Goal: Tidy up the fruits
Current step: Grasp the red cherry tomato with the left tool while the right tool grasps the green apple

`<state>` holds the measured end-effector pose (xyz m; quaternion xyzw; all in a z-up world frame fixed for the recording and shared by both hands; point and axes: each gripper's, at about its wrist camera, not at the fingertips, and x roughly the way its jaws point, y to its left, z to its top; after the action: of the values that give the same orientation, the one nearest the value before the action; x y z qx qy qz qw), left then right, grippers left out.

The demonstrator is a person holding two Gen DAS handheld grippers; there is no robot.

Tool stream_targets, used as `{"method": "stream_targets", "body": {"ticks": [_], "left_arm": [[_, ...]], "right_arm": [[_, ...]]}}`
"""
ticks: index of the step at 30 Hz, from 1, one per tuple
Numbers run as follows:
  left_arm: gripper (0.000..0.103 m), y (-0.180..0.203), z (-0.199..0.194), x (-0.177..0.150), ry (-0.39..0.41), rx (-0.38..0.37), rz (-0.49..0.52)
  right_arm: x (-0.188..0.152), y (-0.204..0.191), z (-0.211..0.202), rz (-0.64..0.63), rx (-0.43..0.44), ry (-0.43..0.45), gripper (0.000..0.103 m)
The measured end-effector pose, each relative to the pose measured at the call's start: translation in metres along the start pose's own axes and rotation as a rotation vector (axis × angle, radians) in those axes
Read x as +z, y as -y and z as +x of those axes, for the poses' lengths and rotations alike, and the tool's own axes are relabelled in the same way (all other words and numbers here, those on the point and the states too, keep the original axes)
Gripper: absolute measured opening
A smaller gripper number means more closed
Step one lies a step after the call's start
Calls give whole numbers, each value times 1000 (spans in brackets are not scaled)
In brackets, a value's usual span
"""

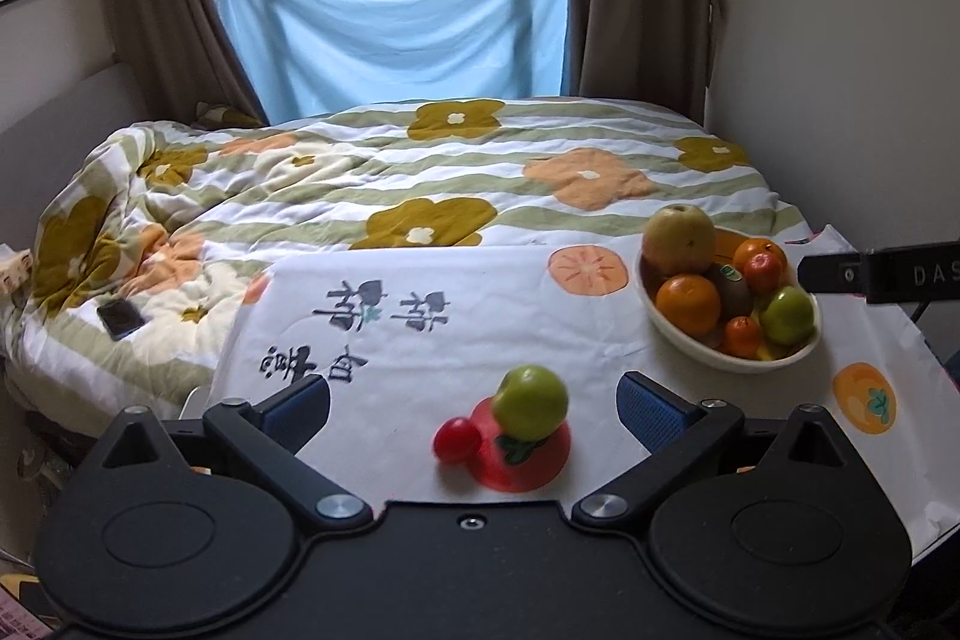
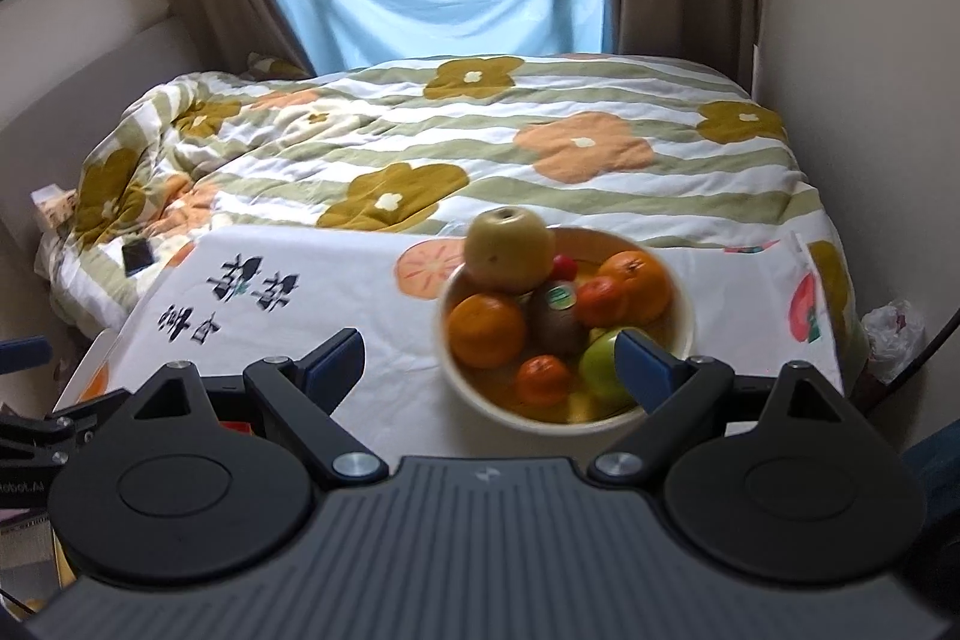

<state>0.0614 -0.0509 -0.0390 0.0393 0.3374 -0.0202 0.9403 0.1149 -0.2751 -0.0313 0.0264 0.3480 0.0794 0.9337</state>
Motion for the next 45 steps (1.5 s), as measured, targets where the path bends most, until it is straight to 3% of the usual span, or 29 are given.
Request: {"method": "stream_targets", "body": {"ticks": [8, 15, 25, 30, 35, 45], "left_arm": [[103, -22, 27, -28, -3, 3, 11], [101, -40, 70, -45, -48, -46, 62], [68, -42, 127, -47, -131, -141, 200], [58, -34, 140, -46, -145, -179, 245], [35, -33, 143, -47, -153, -227, 248], [34, -37, 138, -50, -156, -196, 257]], "right_arm": [[-27, -37, 29, -54, 65, -18, 103], [-42, -57, 66, -96, 136, -31, 103], [-49, -70, 107, -106, 186, -78, 103], [-47, -74, 115, -109, 196, -91, 103], [-46, -79, 124, -113, 214, -111, 103], [-45, -95, 143, -147, 270, -159, 102]]}}
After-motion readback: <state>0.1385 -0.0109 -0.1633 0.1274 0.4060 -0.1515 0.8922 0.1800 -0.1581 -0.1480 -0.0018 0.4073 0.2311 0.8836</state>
